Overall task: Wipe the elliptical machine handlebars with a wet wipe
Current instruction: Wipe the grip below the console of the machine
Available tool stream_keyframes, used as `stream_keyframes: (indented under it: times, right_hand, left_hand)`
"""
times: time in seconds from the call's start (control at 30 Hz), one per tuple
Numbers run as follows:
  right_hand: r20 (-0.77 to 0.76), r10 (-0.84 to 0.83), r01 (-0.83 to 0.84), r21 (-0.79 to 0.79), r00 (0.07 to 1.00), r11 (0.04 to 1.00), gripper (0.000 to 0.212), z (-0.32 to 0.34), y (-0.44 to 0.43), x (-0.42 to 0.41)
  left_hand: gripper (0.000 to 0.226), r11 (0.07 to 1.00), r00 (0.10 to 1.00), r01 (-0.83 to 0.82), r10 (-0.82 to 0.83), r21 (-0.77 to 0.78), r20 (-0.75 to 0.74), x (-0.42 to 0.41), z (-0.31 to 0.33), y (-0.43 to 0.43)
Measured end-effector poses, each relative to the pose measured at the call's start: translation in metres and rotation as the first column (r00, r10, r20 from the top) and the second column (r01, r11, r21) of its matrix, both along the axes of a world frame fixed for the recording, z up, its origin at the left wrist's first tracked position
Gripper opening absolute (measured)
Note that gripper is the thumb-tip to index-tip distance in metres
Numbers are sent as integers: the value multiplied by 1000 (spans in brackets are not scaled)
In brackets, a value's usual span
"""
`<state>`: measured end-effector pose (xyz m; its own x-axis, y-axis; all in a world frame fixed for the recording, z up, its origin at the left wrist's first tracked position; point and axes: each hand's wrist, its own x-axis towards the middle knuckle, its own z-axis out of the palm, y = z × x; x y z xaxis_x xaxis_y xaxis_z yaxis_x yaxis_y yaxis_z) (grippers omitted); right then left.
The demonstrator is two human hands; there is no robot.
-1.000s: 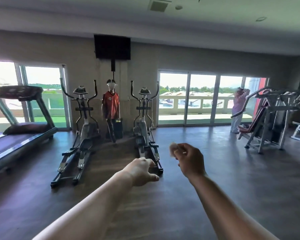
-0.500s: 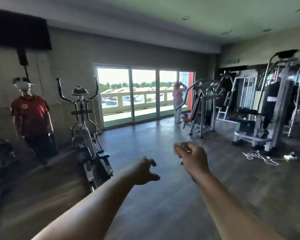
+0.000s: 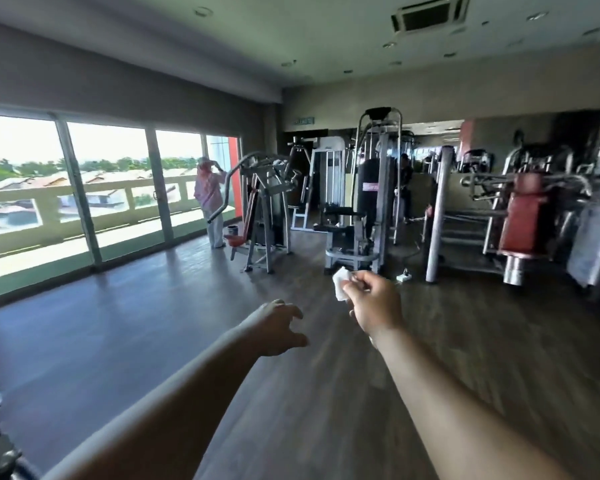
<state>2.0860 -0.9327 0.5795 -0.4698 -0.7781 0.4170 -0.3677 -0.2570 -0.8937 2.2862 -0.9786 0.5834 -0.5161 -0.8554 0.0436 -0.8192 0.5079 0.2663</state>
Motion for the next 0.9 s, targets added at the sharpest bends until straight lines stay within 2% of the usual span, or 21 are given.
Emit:
stream_keyframes:
  times: [0.17,0.27,0.43,0.57,0.67,0.7,0.83,0.9]
  right_hand:
    - [-32,-197,198,4,980,980,10,-3,-73,-86]
    - [-1,-314,314,-4,949,949,8,1,-103,-136]
    - [-3,-536,536,23,844,844,10,-1,-127,-227]
    - [-69,-656,660,42,751,750,10,-11,-125,-314]
    - [-81,-727,732,47,681,680,3,-21,-121,-386]
    - [-88,-754,758,57,652,649,8,-24,-118,-412]
    - [-64,-831,833,71,553,549,12,-19,-99,-513]
    - [-79,-870,873,59,487,484,16,-11,-85,-564]
  left_hand:
    - [62,981,981,194,-194,-9,18,-99,-5,-109]
    - [54,954,954,299,-299,17,7,-162,-6,-161]
    - [48,880,883,469,-469,70,-11,-282,-15,-234]
    - [51,795,797,600,-603,93,12,-392,-19,-250]
    - [67,748,751,658,-660,87,-4,-485,-33,-260]
    - [69,717,719,693,-695,76,6,-517,-35,-260]
    - [49,610,607,789,-792,75,60,-640,-25,-243]
    - [51,557,554,829,-830,53,64,-705,-19,-235]
